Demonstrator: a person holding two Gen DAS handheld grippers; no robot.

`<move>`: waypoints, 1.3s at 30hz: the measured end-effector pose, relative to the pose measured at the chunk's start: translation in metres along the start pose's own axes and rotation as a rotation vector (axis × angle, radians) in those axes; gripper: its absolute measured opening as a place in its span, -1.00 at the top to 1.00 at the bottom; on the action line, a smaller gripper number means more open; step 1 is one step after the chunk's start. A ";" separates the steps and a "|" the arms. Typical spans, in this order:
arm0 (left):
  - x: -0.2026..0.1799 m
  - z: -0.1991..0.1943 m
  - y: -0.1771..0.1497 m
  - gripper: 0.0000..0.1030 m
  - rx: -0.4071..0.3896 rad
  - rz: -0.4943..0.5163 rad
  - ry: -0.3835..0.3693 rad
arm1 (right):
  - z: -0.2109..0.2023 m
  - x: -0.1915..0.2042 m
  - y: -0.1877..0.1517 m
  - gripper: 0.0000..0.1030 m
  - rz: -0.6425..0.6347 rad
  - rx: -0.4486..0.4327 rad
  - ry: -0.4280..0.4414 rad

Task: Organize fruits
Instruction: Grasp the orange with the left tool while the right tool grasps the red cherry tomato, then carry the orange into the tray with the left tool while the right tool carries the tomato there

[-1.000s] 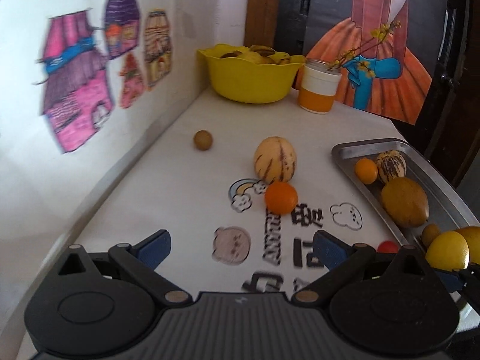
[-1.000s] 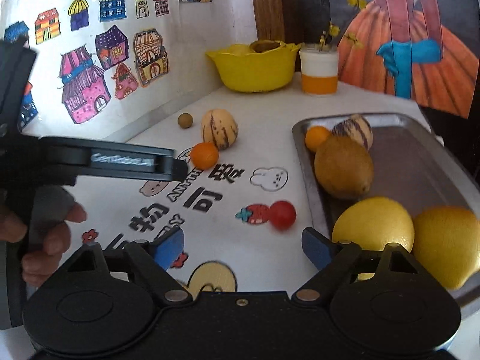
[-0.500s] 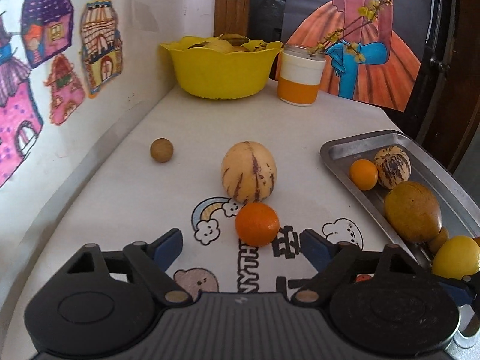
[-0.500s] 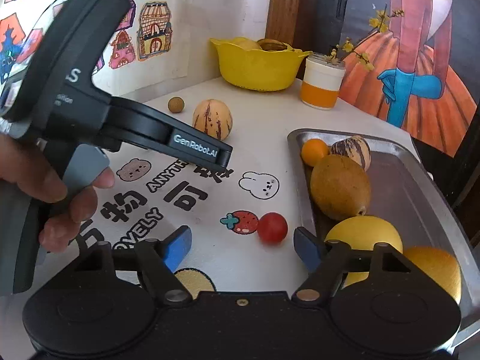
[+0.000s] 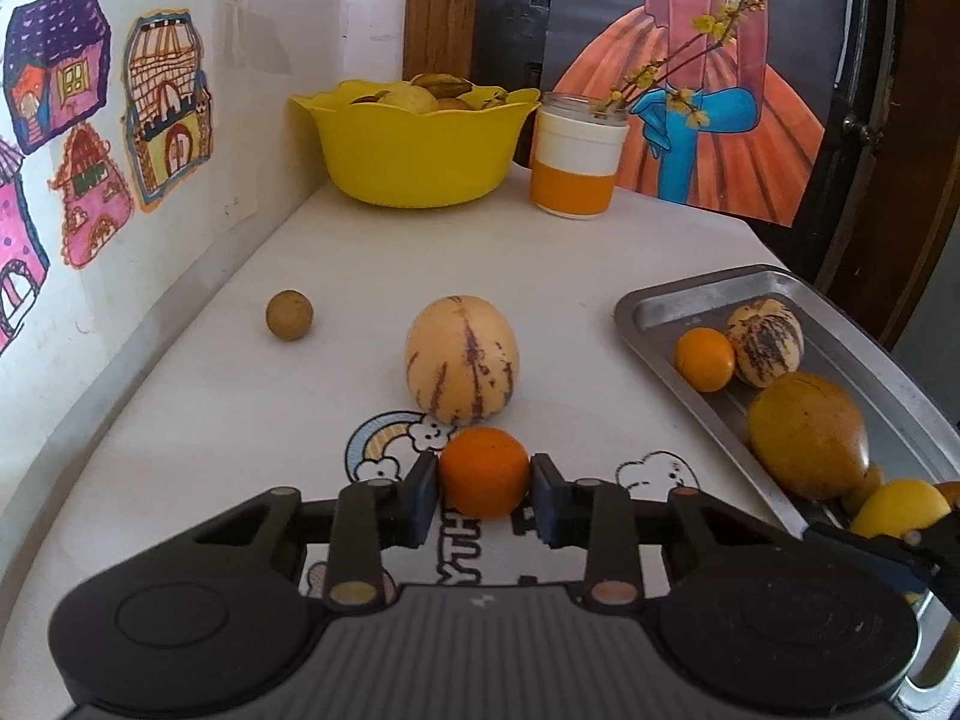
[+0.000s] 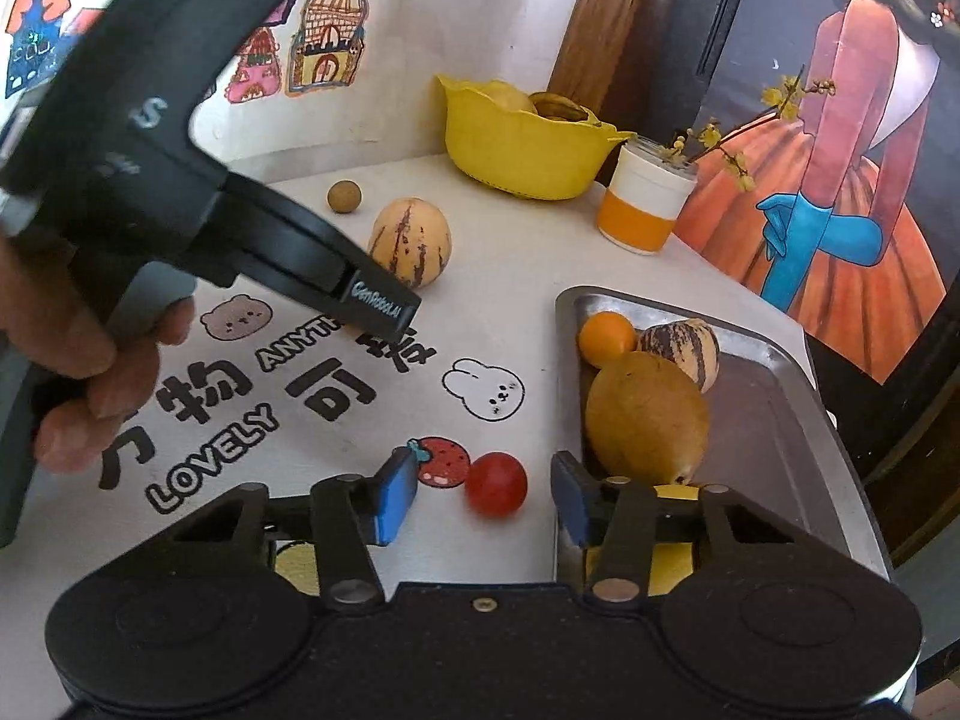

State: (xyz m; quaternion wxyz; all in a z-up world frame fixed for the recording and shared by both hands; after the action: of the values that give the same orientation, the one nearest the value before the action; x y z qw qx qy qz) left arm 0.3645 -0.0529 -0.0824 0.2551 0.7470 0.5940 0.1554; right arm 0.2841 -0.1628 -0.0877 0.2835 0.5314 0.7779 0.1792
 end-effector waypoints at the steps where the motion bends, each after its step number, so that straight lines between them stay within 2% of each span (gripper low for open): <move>1: -0.001 -0.001 -0.001 0.31 0.001 0.003 -0.006 | 0.000 0.000 0.000 0.08 -0.007 0.000 -0.003; 9: -0.018 -0.012 -0.017 0.31 0.021 0.027 -0.073 | 0.000 -0.001 0.000 0.23 -0.015 0.019 0.034; 17: -0.026 -0.021 -0.028 0.31 0.038 0.016 -0.109 | 0.000 -0.003 -0.002 0.54 -0.024 0.015 0.004; 27: -0.029 -0.029 -0.039 0.31 0.047 -0.002 -0.104 | -0.005 -0.001 -0.010 0.57 -0.065 -0.004 -0.001; 39: -0.029 -0.046 -0.049 0.31 0.046 -0.034 -0.100 | -0.038 0.005 -0.016 0.57 -0.062 -0.073 0.026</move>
State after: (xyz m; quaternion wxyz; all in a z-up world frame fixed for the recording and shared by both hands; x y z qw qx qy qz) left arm 0.2931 -0.0634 -0.0704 0.2697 0.7494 0.5964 0.0998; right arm 0.2476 -0.1629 -0.0689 0.2981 0.4941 0.7905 0.2052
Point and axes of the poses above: each gripper's, at about its wrist camera, not at the fingertips, and z roughly the way its jaws point, x to its left, y to its top, the point moved 7 cm from there along z, roughly the way its jaws point, and after that the axes turned 13 degrees about x, right-handed, at the moved point
